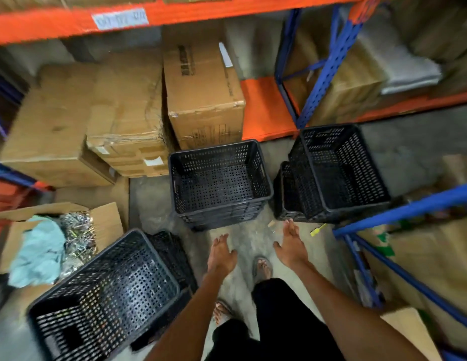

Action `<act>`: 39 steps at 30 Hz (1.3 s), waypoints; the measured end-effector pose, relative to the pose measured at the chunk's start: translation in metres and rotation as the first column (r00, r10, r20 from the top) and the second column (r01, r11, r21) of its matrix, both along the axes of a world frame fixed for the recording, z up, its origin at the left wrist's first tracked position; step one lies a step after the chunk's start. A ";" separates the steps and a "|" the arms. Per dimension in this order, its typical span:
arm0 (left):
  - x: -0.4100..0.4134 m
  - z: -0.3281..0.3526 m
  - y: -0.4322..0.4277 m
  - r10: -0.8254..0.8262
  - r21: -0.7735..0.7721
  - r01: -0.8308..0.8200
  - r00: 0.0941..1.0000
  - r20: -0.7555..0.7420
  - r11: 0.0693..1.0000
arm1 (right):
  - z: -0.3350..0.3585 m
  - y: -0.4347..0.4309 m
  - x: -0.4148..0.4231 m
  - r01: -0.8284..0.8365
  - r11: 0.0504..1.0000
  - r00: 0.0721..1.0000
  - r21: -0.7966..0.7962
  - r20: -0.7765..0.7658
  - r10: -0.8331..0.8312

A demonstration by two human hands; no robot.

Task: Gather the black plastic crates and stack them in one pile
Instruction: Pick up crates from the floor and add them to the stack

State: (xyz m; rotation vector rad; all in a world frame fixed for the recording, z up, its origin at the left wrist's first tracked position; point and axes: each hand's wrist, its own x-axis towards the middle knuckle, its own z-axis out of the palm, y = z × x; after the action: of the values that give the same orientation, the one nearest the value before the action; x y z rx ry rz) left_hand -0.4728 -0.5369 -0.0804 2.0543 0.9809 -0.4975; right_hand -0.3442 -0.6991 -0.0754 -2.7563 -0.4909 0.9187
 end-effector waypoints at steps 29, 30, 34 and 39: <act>0.733 -0.171 -0.072 -0.713 0.426 0.635 0.700 0.037 0.645 | -0.202 -0.164 0.391 0.998 0.018 0.028 0.054 -0.180 -0.983; 0.752 -0.186 -0.071 -0.745 0.475 0.646 0.667 0.030 0.598 | -0.211 -0.163 0.398 0.998 -0.013 -0.006 0.054 -0.129 -0.992; 0.829 -0.260 -0.074 -0.755 0.508 0.655 0.656 -0.015 0.559 | -0.268 -0.156 0.416 0.968 -0.199 -0.215 0.156 0.097 -0.972; 0.866 -0.297 -0.067 -0.764 0.455 0.675 0.645 0.017 0.581 | -0.298 -0.174 0.415 0.952 -0.243 -0.271 0.188 0.139 -0.953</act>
State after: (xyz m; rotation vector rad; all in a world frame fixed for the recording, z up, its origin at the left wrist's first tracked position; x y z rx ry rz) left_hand 0.3929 -0.6034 -0.3771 2.8186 0.0301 -0.4843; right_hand 0.0712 -0.8729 -0.3737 -1.9492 1.6624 0.0026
